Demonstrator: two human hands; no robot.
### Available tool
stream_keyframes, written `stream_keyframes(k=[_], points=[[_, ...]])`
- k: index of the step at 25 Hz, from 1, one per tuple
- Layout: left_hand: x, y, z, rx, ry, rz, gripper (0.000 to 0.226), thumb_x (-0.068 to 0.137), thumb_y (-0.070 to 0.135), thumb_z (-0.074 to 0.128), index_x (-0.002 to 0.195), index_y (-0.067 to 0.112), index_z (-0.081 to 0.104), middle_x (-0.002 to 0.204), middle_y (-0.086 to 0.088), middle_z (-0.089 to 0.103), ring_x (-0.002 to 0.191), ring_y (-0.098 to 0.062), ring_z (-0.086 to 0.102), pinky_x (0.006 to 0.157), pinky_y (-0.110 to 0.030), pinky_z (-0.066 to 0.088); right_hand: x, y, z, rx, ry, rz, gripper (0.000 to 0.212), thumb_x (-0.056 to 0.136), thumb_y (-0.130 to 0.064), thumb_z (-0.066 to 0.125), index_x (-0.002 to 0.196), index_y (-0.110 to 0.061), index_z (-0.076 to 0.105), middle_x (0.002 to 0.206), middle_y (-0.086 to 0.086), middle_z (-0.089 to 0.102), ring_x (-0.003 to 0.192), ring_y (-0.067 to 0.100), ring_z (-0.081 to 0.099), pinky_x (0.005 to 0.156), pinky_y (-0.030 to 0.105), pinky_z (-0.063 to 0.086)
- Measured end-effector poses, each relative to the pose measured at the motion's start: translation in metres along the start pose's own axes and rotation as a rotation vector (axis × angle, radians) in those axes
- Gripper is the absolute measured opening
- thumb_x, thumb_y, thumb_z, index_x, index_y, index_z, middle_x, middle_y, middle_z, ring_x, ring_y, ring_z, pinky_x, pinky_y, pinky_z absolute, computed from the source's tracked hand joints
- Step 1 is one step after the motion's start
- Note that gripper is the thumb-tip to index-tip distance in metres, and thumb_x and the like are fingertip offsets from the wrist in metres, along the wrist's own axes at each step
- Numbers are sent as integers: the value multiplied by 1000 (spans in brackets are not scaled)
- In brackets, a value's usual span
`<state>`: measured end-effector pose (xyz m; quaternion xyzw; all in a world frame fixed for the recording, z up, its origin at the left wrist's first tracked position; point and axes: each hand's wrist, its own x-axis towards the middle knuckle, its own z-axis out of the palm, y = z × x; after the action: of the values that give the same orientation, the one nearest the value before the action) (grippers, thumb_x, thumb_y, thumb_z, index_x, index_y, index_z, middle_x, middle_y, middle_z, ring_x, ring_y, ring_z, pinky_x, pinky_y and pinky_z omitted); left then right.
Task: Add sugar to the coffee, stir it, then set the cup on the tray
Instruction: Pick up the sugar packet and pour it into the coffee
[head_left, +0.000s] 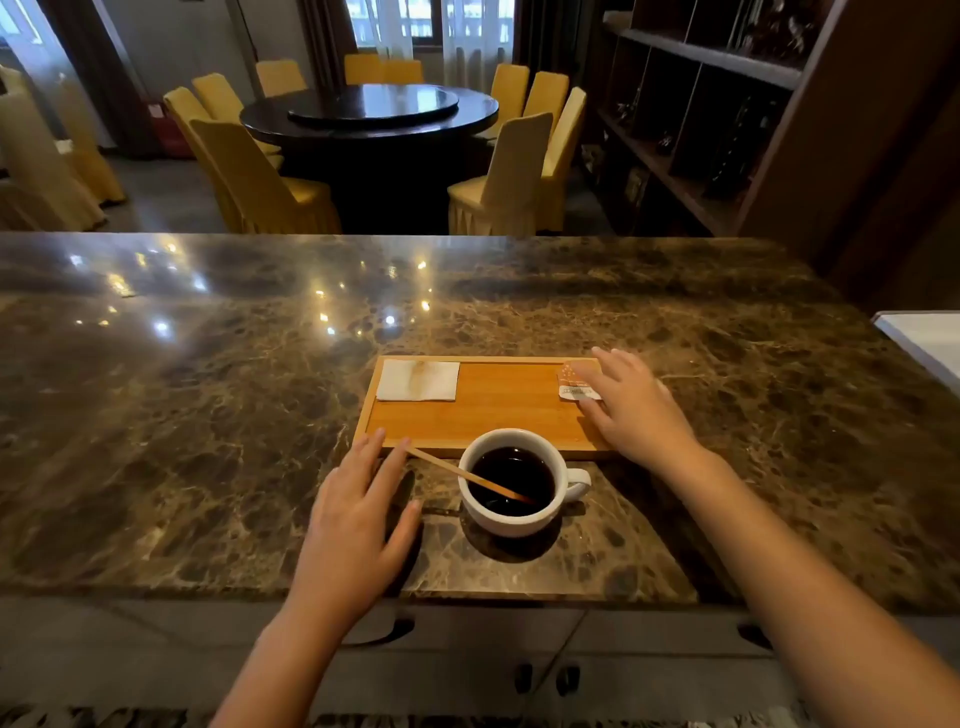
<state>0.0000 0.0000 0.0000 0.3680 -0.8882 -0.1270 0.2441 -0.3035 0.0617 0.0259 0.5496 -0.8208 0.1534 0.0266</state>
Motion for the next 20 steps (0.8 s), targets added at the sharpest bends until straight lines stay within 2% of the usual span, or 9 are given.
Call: stream_keyframes(k=[2, 4, 7, 9, 11, 15, 18, 20], points=[[-1, -4, 7, 24, -28, -23, 56, 87, 31, 56, 137, 15, 37, 148, -14, 29, 136, -24, 19, 106, -45, 21, 4, 0, 8, 12, -43, 27, 40, 95, -32, 46, 134, -25, 44, 149, 7, 36, 140, 26, 21, 109, 51, 26], [-4, -9, 13, 48, -57, -31, 52, 85, 34, 51, 132, 13, 45, 146, -14, 33, 135, -24, 24, 105, -45, 24, 6, 0, 14, 72, -48, 64, 35, 93, -34, 49, 127, -23, 53, 143, 8, 44, 137, 26, 26, 107, 52, 27], [-5, -13, 17, 61, -42, -50, 49, 84, 37, 47, 128, 15, 51, 147, -9, 33, 130, -24, 35, 105, -44, 24, 9, 2, 18, 179, 64, 104, 26, 87, -33, 60, 110, -22, 65, 127, 7, 55, 126, 25, 37, 100, 48, 33], [-6, -13, 18, 74, -39, -53, 49, 85, 38, 45, 129, 17, 50, 148, -6, 30, 129, -22, 36, 105, -42, 22, 10, 1, 19, 226, 94, 155, 24, 82, -31, 66, 103, -20, 67, 121, 6, 58, 120, 24, 42, 97, 43, 37], [-6, -14, 19, 67, -44, -53, 48, 86, 38, 45, 129, 18, 50, 148, -5, 29, 129, -21, 36, 106, -42, 22, 11, 1, 20, 255, 111, 208, 31, 79, -30, 70, 107, -17, 63, 120, 8, 58, 117, 25, 44, 95, 41, 38], [-6, -15, 20, 54, -53, -56, 44, 88, 32, 53, 130, 19, 49, 149, -4, 27, 130, -21, 35, 106, -42, 21, 12, 7, 17, 318, 146, 384, 59, 75, -32, 75, 125, -11, 50, 127, 13, 55, 120, 31, 43, 97, 44, 39], [-7, -15, 18, 49, -49, -57, 45, 88, 35, 50, 129, 19, 50, 148, -4, 28, 129, -20, 35, 106, -43, 23, 10, 9, 17, 339, 140, 450, 44, 76, -33, 74, 111, -9, 59, 115, 12, 64, 107, 29, 54, 90, 47, 47], [-6, -15, 18, 51, -43, -54, 47, 86, 37, 47, 129, 19, 50, 148, -5, 29, 129, -20, 36, 106, -43, 24, 6, 8, 16, 413, 178, 448, 26, 79, -29, 71, 95, -10, 63, 101, 10, 68, 88, 23, 60, 75, 40, 50]])
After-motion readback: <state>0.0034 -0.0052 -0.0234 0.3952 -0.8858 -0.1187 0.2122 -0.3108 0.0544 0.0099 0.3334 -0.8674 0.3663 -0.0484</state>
